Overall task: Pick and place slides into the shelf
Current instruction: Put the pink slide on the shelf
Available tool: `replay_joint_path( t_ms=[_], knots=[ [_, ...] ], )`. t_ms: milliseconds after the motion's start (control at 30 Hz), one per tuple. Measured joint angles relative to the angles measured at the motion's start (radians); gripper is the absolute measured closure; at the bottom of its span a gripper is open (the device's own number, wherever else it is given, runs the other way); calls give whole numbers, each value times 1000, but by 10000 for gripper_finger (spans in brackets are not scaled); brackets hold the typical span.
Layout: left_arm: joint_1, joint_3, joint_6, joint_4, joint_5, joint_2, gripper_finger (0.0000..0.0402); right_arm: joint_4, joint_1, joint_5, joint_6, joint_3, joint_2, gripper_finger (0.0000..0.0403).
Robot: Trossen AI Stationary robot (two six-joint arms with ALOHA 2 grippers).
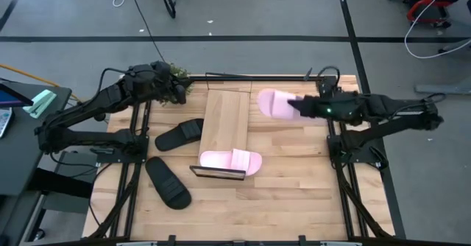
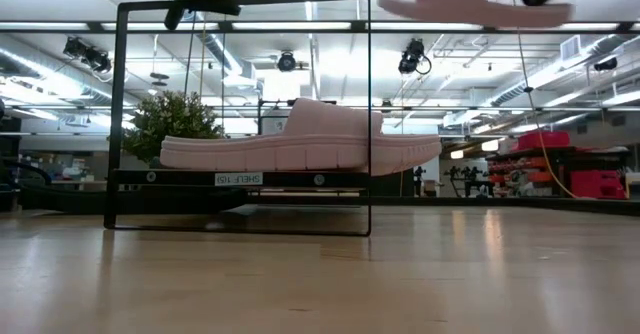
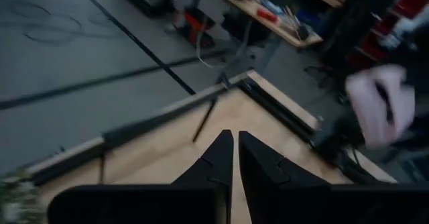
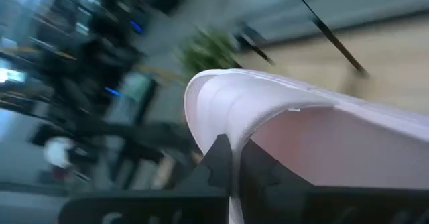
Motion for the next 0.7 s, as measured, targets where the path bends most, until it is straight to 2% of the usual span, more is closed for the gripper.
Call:
replay_joint_path(
  t_ms=[100,233,533,700],
  knots=[
    [-2,0,-7,1,63,30,377,148,-47,4,-99,0,25,393],
    [-19,-1,-65,17,125,66,377,260,-96,-9,-171,0,81,393],
    [-85,-1,7,233,317,128,385,505,-181,-136,-226,-2,252,393],
    [-102,-2,23,279,330,147,382,680,-222,-199,-236,-2,326,393]
  ],
)
